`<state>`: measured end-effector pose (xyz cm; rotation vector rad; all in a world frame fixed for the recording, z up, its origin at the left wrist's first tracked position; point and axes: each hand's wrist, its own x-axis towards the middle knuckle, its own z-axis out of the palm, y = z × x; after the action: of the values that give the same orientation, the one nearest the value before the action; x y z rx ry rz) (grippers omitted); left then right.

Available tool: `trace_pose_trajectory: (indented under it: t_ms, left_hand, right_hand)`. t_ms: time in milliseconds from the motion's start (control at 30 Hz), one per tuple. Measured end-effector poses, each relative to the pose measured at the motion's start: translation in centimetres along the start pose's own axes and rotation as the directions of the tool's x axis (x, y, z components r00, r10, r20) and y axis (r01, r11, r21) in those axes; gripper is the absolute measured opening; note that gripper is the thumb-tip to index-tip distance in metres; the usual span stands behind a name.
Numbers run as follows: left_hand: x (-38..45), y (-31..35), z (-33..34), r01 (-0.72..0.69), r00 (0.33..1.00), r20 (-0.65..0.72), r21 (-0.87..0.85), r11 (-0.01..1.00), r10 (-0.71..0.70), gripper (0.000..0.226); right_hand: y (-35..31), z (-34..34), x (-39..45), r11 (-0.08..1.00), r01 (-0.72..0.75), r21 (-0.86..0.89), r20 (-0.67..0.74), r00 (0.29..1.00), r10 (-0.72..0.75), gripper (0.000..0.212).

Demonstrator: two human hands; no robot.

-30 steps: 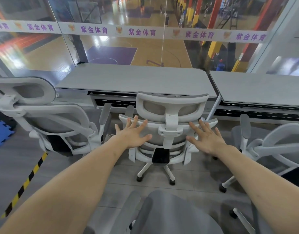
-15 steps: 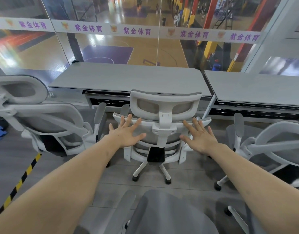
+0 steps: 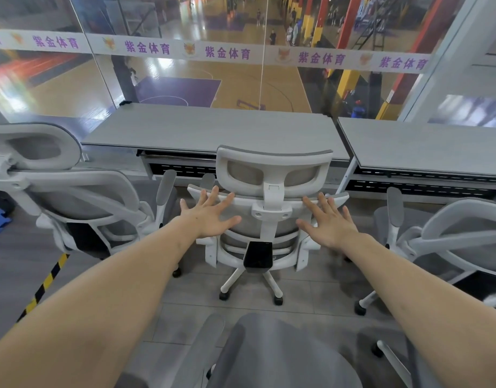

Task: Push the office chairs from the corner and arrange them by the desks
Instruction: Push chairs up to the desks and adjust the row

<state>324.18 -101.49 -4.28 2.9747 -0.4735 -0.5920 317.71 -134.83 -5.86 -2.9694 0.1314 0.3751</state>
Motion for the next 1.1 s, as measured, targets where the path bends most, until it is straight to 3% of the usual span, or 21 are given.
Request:
trace_pose_trajectory:
  t_ms: [333, 467, 567, 733, 833, 967, 1100]
  left_hand:
    - [-1.4, -0.1, 0.7, -0.03, 0.998, -0.053, 0.08, 0.996, 0.034, 0.08]
    - [-5.8, 0.0, 2.1, -0.012, 1.0, -0.025, 0.088, 0.996, 0.014, 0.076]
    - [-10.3, -0.2, 2.3, -0.047, 0.995, -0.082, 0.047, 0.998, 0.051, 0.07]
    - [-19.4, 0.3, 1.5, -0.112, 0.975, -0.195, -0.018, 0.994, 0.106, 0.061]
    - [-26.6, 0.2, 1.8, -0.159, 0.963, -0.238, -0.104, 0.982, 0.131, 0.057]
    - [-36.1, -0.9, 3.5, -0.148, 0.958, -0.274, -0.206, 0.967, 0.089, 0.055]
    - [-44.8, 0.5, 5.5, -0.134, 0.948, -0.311, -0.188, 0.973, 0.071, 0.055]
  right_hand:
    - [-2.5, 0.0, -2.0, 0.998, -0.067, -0.021, -0.004, 0.998, 0.067, 0.083]
    - [-4.4, -0.3, -6.0, 0.998, -0.057, -0.032, -0.054, 0.997, 0.055, 0.066]
    - [-6.3, -0.8, -10.7, 0.997, -0.082, -0.011, -0.11, 0.991, 0.08, 0.048]
    - [-9.8, -2.5, -21.3, 0.995, -0.095, 0.032, -0.206, 0.974, 0.099, 0.042]
    - [-11.0, -2.5, -29.2, 0.989, -0.131, 0.069, -0.195, 0.971, 0.142, 0.031]
    - [-11.3, -2.1, -38.5, 0.993, -0.093, 0.067, -0.214, 0.971, 0.105, 0.029]
    - [-11.4, -1.5, -45.5, 0.996, -0.034, 0.077, -0.272, 0.961, 0.054, 0.033]
